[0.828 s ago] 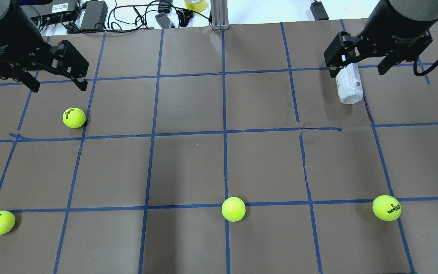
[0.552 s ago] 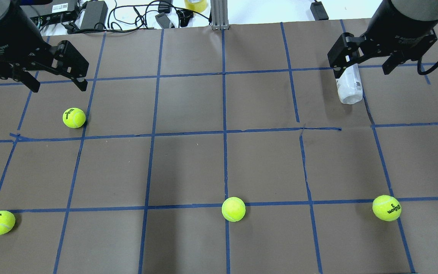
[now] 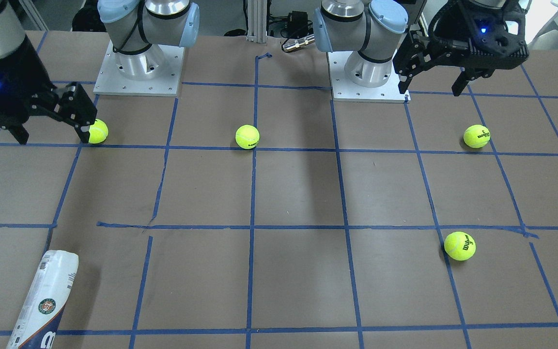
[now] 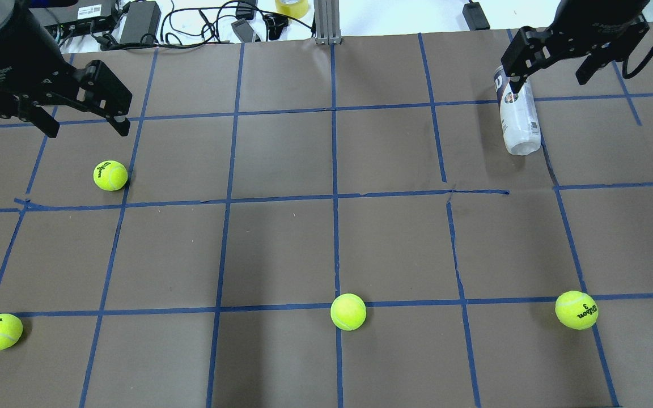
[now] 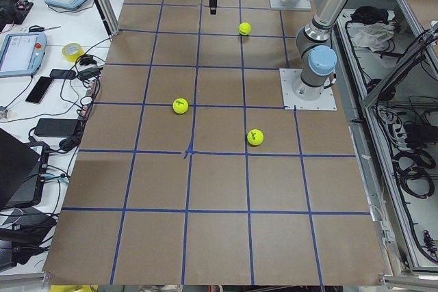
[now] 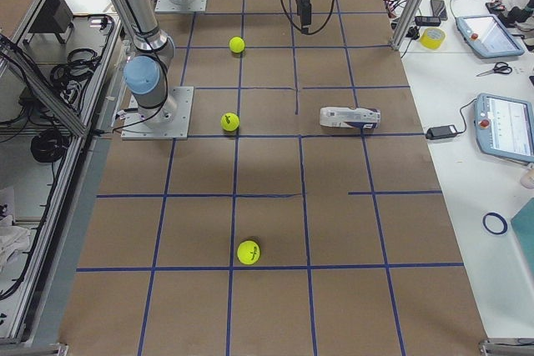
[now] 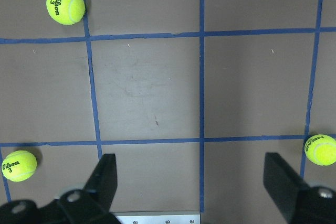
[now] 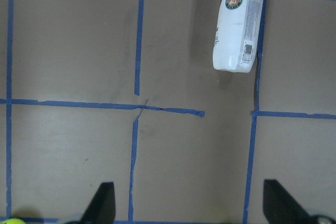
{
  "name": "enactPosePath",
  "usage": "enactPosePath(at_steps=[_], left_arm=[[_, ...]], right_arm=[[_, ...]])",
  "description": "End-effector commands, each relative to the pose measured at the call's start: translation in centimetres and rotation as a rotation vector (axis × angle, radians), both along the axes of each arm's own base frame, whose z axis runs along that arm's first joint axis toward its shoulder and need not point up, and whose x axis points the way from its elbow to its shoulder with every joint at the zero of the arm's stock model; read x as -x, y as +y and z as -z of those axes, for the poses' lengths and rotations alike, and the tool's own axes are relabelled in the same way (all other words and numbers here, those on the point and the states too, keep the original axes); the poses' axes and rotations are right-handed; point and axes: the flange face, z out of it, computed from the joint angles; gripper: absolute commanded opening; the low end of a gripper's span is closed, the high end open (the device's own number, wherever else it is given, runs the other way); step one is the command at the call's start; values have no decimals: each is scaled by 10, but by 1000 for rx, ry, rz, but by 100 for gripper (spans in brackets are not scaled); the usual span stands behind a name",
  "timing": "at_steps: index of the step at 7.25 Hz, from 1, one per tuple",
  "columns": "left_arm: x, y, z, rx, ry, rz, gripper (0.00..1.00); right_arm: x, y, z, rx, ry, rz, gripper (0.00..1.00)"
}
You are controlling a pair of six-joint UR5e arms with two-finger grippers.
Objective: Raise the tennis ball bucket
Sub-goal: 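Lower the right gripper over the clear tennis ball can's open end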
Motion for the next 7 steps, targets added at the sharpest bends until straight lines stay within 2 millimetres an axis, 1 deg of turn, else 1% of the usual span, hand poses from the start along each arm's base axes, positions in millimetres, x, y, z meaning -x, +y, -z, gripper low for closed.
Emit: enactPosePath(at_steps=[1, 2, 3, 4, 5, 6, 7], left_arm=[[0, 0, 0, -1, 0, 0, 100], [0, 0, 0, -1, 0, 0, 100], [0, 0, 0, -1, 0, 0, 100], [0, 0, 0, 1, 0, 0, 100], [-1, -1, 1, -1, 0, -2, 100], [-1, -1, 0, 1, 1, -2, 100], [0, -1, 0, 1, 1, 0, 100]], right_arm=[[79, -82, 71, 6, -10, 104, 100], [96, -133, 97, 46, 10, 97, 100], [117, -193, 154, 1, 12, 95, 100], [127, -231, 173, 20, 14, 89, 100], [127, -244, 206, -2, -1, 96, 100], [128, -254, 237, -4, -5, 92, 100], [124, -258, 238, 39, 7, 97, 100]])
